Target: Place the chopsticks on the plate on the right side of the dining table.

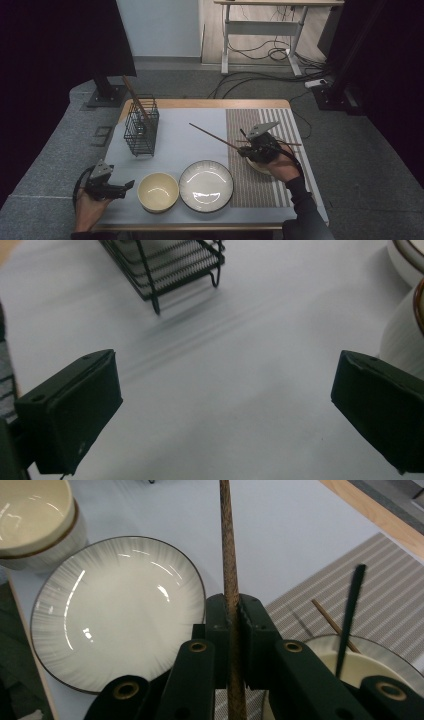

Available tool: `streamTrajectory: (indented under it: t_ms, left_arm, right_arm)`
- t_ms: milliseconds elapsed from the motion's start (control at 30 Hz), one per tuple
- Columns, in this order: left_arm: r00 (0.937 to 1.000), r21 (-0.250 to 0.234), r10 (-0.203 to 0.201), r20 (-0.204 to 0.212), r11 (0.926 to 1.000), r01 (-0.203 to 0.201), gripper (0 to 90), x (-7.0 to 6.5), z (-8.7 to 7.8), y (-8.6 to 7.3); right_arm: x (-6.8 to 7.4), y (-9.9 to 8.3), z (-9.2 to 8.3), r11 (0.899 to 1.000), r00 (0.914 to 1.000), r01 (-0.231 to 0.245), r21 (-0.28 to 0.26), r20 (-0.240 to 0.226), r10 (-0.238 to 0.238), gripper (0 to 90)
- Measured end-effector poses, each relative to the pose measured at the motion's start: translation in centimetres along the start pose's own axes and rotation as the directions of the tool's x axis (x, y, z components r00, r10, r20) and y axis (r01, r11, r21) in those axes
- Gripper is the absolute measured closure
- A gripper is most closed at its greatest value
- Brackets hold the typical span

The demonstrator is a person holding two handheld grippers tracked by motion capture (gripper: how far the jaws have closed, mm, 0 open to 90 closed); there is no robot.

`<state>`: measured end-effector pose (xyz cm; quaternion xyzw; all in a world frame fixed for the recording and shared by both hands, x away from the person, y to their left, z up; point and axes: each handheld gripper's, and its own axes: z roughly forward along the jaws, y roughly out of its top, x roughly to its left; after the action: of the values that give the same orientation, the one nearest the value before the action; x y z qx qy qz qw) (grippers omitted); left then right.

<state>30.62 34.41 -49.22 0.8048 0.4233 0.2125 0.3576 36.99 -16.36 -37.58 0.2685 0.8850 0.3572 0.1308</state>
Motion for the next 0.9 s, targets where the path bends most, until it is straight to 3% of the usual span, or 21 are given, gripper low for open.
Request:
streamTrajectory:
  t_ms: [533, 900]
  left_arm:
    - [0.9994, 0.066, -0.01, 0.033, 0.9978, 0.008, 0.0, -0.8, 1.7, -2.2]
    - [0.9997, 0.135, 0.003, 0.024, 0.9908, -0.006, 0.0, -1.2, 2.6, -2.2]
  right_arm:
    - [-2.2, -2.7, -2.0, 0.998, 0.9931, -0.064, 0.005, 0.099, 0.063, 83.8]
    - [-3.5, -4.4, -3.2, 0.994, 0.9829, -0.109, -0.002, 0.149, 0.108, 83.8]
